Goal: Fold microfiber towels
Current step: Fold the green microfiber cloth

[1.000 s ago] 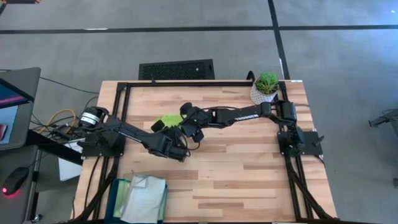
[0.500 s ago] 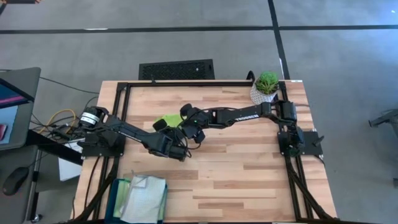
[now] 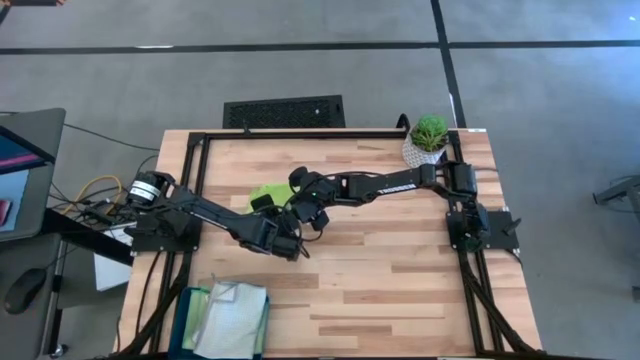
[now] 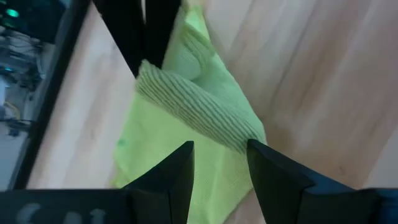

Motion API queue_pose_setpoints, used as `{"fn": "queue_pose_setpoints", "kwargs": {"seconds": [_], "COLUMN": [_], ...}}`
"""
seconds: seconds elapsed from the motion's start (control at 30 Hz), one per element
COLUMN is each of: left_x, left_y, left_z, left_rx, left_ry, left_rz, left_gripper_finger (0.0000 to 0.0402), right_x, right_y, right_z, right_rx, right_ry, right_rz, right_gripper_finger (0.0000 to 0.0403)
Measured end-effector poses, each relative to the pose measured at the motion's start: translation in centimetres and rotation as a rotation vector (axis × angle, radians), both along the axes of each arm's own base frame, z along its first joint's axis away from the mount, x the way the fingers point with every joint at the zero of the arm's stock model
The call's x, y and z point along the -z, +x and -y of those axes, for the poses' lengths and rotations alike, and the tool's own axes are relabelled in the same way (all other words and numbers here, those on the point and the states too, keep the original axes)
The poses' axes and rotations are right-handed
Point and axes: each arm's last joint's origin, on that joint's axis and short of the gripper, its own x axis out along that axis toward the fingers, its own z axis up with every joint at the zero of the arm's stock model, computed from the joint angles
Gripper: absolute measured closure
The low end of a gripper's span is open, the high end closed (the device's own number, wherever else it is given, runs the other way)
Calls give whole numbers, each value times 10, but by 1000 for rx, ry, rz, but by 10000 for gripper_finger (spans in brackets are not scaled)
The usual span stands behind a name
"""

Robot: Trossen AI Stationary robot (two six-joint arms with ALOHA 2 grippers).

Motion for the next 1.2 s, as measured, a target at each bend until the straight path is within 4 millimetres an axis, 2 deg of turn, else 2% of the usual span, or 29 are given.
{"fn": "queue_pose_setpoints", "kwargs": {"seconds": [0.67, 0.8, 0.97, 1.2], "left_x": [1, 1, 1, 0], "left_y": [4, 4, 3, 0], "left_z": [1, 0, 0, -1], "left_rx": [38, 38, 50, 46], "left_ry": [40, 42, 52, 50], "left_rz": [8, 7, -9, -42], "left_gripper_finger": [264, 304, 389, 400], "right_x": [0, 0, 0, -2], "right_y": [-1, -1, -1, -1], "right_z": [-2, -2, -2, -1], "right_rx": [-49, -49, -49, -32], "right_ry": [51, 50, 51, 42], "right_rz": [-5, -5, -5, -5], "right_gripper_finger": [390, 390, 390, 390]}}
